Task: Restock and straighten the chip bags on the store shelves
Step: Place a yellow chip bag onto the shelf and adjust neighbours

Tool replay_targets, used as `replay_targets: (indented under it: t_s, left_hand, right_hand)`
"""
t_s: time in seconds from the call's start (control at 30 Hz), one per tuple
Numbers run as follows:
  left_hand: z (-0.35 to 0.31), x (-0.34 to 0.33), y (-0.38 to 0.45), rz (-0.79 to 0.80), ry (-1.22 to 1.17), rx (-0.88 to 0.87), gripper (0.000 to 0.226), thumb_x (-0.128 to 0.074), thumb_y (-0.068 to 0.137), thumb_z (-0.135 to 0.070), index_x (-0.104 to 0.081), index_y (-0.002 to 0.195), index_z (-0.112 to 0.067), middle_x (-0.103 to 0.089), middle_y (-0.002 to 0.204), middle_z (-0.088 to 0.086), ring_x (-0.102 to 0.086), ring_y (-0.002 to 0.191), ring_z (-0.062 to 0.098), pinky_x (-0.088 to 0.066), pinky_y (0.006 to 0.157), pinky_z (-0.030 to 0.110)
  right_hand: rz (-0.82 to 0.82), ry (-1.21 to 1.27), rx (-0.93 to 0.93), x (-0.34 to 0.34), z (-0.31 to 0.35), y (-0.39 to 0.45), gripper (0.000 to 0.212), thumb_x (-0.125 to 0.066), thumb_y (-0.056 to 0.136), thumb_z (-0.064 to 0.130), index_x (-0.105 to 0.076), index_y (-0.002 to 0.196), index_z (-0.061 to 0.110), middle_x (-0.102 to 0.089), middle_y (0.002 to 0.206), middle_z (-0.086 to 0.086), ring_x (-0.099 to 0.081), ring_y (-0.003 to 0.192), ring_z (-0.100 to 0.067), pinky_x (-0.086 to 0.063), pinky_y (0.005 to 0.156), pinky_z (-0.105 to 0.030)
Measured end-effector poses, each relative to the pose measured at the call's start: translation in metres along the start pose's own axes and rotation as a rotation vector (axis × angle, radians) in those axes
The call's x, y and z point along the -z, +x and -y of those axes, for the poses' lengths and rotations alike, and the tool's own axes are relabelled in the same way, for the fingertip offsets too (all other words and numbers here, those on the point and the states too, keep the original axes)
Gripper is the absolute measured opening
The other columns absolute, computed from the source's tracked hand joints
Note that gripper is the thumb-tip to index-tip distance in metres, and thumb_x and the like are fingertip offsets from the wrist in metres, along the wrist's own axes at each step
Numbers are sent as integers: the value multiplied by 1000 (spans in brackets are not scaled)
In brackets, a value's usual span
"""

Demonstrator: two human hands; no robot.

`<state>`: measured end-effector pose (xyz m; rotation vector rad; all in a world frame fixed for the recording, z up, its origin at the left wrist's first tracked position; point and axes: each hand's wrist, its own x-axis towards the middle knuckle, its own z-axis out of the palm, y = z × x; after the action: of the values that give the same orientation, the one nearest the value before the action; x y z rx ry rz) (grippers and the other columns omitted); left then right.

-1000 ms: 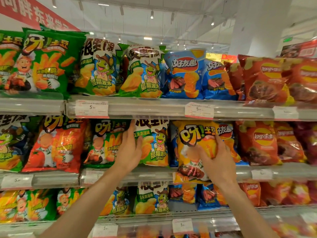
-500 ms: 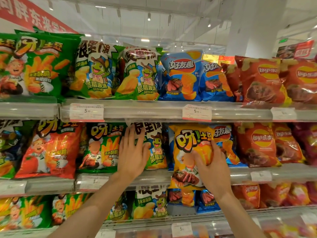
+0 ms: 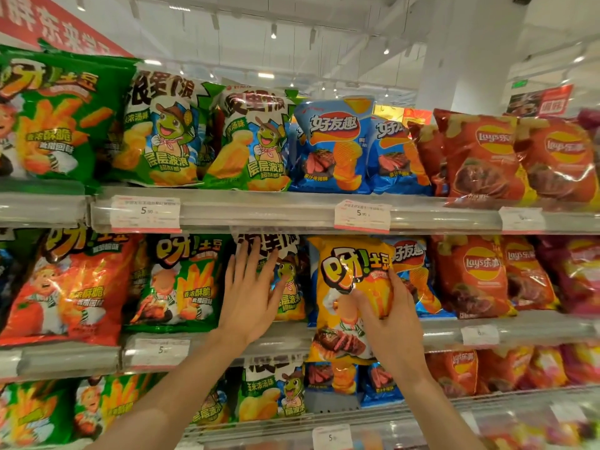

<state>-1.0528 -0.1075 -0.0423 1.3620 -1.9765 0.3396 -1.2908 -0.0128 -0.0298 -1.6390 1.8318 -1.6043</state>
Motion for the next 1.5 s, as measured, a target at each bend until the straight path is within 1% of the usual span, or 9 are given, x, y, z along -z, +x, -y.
replay_targets:
  t_s: [0.23, 0.33, 0.4, 0.5, 0.67, 0.9, 1.17, 1.33, 1.5]
  left_hand:
    - [-68, 37, -41, 272, -895, 226, 72, -52, 87, -70, -22, 150, -55, -33, 157, -21, -37, 140, 0, -36, 117, 36]
    - [-86, 40, -46, 316, -1056, 218, 78, -64, 90, -54, -19, 153, -51, -34, 147, -37, -41, 126, -22, -44, 100, 11]
    - [-92, 43, -49, 303, -1052, 244, 77, -65, 91, -47, -18, 152, -50, -32, 132, -52, -37, 114, -35, -42, 88, 0]
    - [-97, 48, -56, 290, -998, 265, 76, -63, 92, -52, -16, 152, -54, -29, 125, -63, -33, 118, -34, -41, 98, 7]
    - [-102, 61, -72, 272, -910, 291, 73, -53, 92, -66, -6, 148, -65, -15, 135, -63, -32, 140, -10, -35, 114, 25]
    - [-74, 83, -101, 233, -722, 320, 70, -44, 92, -71, 2, 144, -70, -11, 147, -50, -20, 141, -14, -27, 113, 24]
    - [9, 148, -151, 173, -581, 314, 69, -44, 99, -57, 7, 144, -69, -19, 133, -54, -24, 116, -36, -28, 91, 2]
    - [91, 210, -197, 122, -557, 349, 73, -39, 90, -71, 7, 146, -66, -13, 148, -46, -13, 133, -27, -23, 113, 19]
    - [174, 274, -244, 95, -488, 362, 70, -40, 94, -67, 5, 147, -65, -9, 128, -64, -13, 117, -40, -29, 98, 8]
  right_hand:
    - [31, 121, 13, -2, 4, -8, 90, -61, 84, 65, -21, 157, 34, -34, 156, 10, -36, 141, -10, -38, 112, -34]
    - [62, 184, 2, -1, 7, -14, 88, -62, 82, 66, -22, 156, 39, -42, 146, 16, -43, 132, -6, -43, 107, -32]
    - [94, 219, -9, 1, 8, -16, 82, -60, 85, 64, -22, 155, 42, -48, 131, 28, -50, 124, -2, -47, 99, -24]
    - [140, 221, 0, 5, 5, -19, 69, -53, 92, 58, -23, 153, 43, -45, 112, 45, -54, 109, 15, -45, 81, -7]
    - [190, 216, 49, 1, 2, -29, 68, -44, 93, 65, -19, 154, 46, -48, 142, 22, -52, 127, -3, -47, 106, -35]
    - [284, 214, 67, -27, 10, -55, 66, -42, 94, 67, -19, 153, 47, -56, 137, 16, -58, 119, -8, -50, 98, -32]
    - [392, 289, 98, -87, 89, -107, 63, -47, 94, 60, -20, 150, 48, -54, 126, 26, -52, 100, 25, -43, 74, -1]
    - [451, 309, 135, -145, 168, -168, 62, -48, 97, 53, -22, 152, 40, -56, 115, 27, -54, 91, 25, -42, 67, 0]
    - [509, 334, 156, -211, 241, -229, 61, -48, 98, 50, -24, 153, 36, -45, 116, 32, -44, 91, 36, -39, 68, 4]
